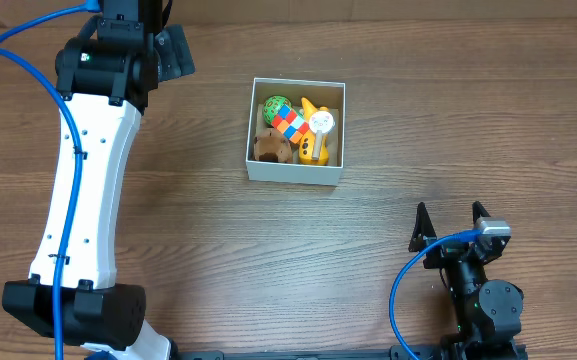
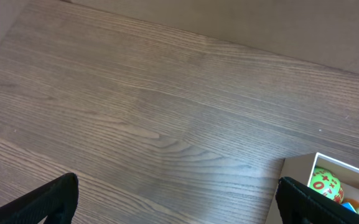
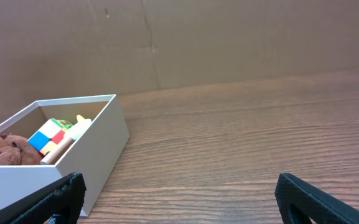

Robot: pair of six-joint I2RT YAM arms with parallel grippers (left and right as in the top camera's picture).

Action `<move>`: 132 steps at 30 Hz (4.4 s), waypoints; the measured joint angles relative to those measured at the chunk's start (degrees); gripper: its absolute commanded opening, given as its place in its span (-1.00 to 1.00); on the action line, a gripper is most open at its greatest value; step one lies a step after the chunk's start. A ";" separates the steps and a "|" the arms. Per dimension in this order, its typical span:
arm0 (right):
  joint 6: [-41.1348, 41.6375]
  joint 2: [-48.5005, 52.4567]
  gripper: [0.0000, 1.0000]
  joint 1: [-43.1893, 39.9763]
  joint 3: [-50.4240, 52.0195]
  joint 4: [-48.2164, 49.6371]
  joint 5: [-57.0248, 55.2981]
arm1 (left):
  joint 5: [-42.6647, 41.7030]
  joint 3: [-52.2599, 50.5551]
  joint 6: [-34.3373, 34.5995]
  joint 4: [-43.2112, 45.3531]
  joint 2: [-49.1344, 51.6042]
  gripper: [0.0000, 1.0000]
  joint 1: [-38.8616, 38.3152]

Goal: Pack container

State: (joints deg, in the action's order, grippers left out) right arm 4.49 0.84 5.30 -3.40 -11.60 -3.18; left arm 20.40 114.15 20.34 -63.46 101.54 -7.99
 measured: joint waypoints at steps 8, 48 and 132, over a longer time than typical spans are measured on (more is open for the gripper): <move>0.00 0.00 1.00 0.00 0.00 -0.02 -0.02 | 0.20 -0.52 -1.44 -5.68 -4.04 1.00 -0.17; -0.04 0.00 1.00 -0.02 0.22 -0.02 0.09 | -12.24 -105.18 -3.02 59.25 -94.60 1.00 4.76; 0.00 0.00 1.00 -0.02 0.22 -0.04 0.07 | -18.27 -112.41 -28.04 57.61 -100.59 1.00 4.76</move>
State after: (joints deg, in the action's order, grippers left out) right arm 4.49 0.84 5.28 -3.18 -11.64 -3.11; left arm 2.13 1.74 -7.70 -5.85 0.95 -3.22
